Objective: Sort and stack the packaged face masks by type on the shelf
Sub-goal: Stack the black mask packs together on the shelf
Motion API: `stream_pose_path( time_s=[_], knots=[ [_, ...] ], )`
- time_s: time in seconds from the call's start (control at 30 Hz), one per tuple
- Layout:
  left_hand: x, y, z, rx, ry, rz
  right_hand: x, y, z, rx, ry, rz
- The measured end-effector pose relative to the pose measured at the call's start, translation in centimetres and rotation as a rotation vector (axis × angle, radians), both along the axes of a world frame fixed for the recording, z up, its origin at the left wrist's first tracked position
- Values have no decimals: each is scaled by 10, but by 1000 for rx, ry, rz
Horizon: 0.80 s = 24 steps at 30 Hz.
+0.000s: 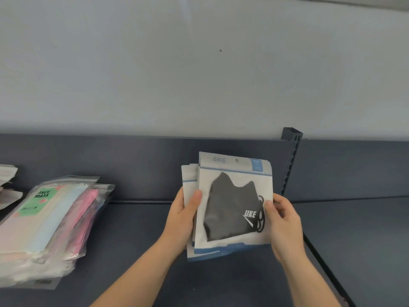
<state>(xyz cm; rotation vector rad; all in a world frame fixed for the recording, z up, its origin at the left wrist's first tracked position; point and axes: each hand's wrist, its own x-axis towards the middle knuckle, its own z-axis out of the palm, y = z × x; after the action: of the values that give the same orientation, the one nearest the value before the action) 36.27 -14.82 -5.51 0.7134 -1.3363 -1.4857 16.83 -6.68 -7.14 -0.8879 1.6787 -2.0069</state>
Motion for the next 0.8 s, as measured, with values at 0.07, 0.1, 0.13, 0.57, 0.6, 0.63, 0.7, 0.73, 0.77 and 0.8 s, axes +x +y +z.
stream_pose_path(
  time_s=[0.07, 0.1, 0.13, 0.57, 0.6, 0.63, 0.7, 0.73, 0.77, 0.8],
  knots=[
    [2, -5, 0, -23, -44, 1, -5, 4, -2, -14, -53, 11],
    [4, -7, -1, -28, -72, 2, -8, 6, -4, -19, -85, 26],
    [6, -9, -3, -34, -105, 3, -8, 8, -6, -20, -115, 43],
    [12, -15, -1, 46, -41, -29, -42, 29, -10, -80, -55, 117],
    [8, -11, 0, 40, -40, -44, -35, 23, -11, -49, 3, 131],
    [3, -8, -1, 26, -48, -48, -27, 17, -13, -30, 49, 145],
    [-4, -2, -6, -40, -51, -41, -10, 7, -16, -23, 140, 153],
    [-7, 0, -8, -85, -55, -27, -2, 3, -16, -30, 178, 150],
    [-9, 1, -10, -146, -77, -6, 3, 2, -16, -50, 204, 146],
    [-9, 0, -12, -204, -104, 10, 5, 2, -15, -82, 216, 142]
  ],
)
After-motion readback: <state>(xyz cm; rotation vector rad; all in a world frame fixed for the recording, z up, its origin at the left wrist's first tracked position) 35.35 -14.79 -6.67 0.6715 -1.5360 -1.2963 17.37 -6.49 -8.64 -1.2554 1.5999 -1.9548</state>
